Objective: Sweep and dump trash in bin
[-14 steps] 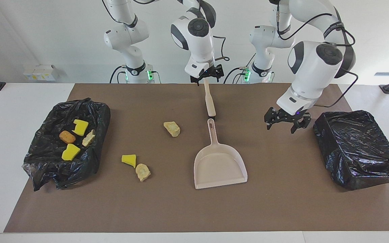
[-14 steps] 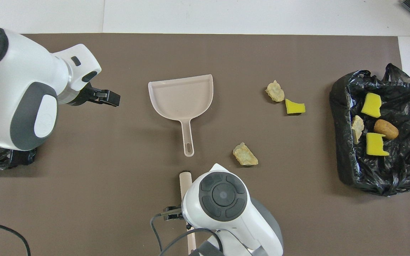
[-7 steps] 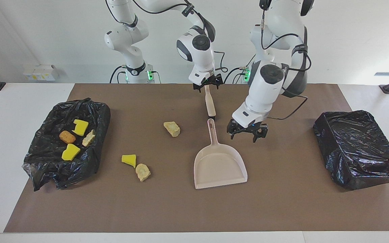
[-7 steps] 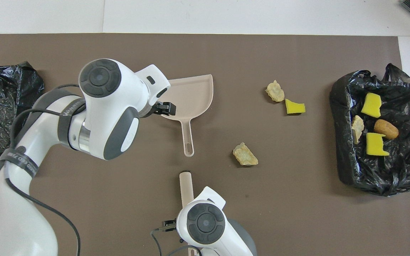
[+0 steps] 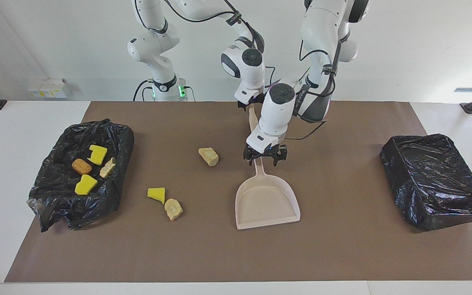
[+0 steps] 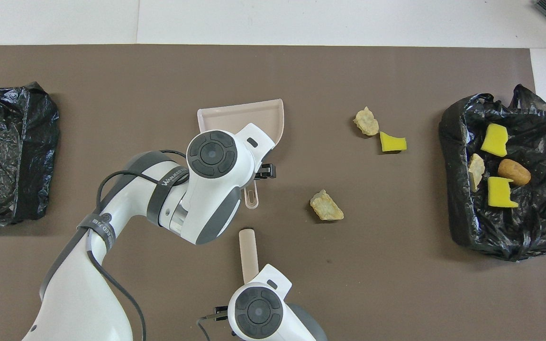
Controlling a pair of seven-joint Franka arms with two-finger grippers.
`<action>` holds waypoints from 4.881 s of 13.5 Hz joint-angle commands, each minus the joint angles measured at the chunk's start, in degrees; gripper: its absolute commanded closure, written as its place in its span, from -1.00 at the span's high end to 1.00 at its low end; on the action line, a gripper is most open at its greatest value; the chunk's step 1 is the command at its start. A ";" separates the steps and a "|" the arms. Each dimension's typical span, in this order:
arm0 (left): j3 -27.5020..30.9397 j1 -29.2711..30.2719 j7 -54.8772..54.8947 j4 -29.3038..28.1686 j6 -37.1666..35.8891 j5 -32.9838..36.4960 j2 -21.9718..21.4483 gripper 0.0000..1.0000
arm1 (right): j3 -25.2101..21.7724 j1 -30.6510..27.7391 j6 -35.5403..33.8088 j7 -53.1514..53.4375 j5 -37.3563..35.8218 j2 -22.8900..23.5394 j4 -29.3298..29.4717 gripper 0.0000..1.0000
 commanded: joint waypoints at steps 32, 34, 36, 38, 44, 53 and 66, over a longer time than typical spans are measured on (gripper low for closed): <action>1.35 14.24 44.04 2.61 -13.84 0.38 -4.83 -1.00 | -0.64 -23.60 -33.40 -15.19 -8.65 -22.01 1.31 -1.00; 1.34 17.77 57.75 2.62 -17.27 0.29 -6.51 -1.00 | -0.56 -30.73 -32.46 -20.61 -12.60 -20.63 2.62 -1.00; 1.61 18.75 68.13 2.10 -20.01 0.29 -7.39 -1.00 | -0.56 -37.41 -31.74 -26.60 -19.17 -14.33 7.86 -1.00; 1.61 18.66 78.32 0.70 -20.28 0.38 -8.27 -1.00 | -0.64 -39.37 -31.66 -26.62 -26.73 -3.88 16.91 -1.00; 1.43 14.02 82.95 -4.93 -18.79 5.11 -11.78 -1.00 | -0.47 -42.98 -26.48 -26.63 -40.74 12.41 27.15 -1.00; 1.26 7.16 81.37 -13.09 -13.35 8.56 -15.20 -1.00 | 4.88 -40.25 -32.97 -38.05 -25.65 12.43 25.48 -1.00; 0.82 2.40 72.15 -20.05 -7.64 8.47 -18.90 -1.00 | 5.51 -42.98 -30.87 -26.62 -25.72 -4.80 7.29 -1.00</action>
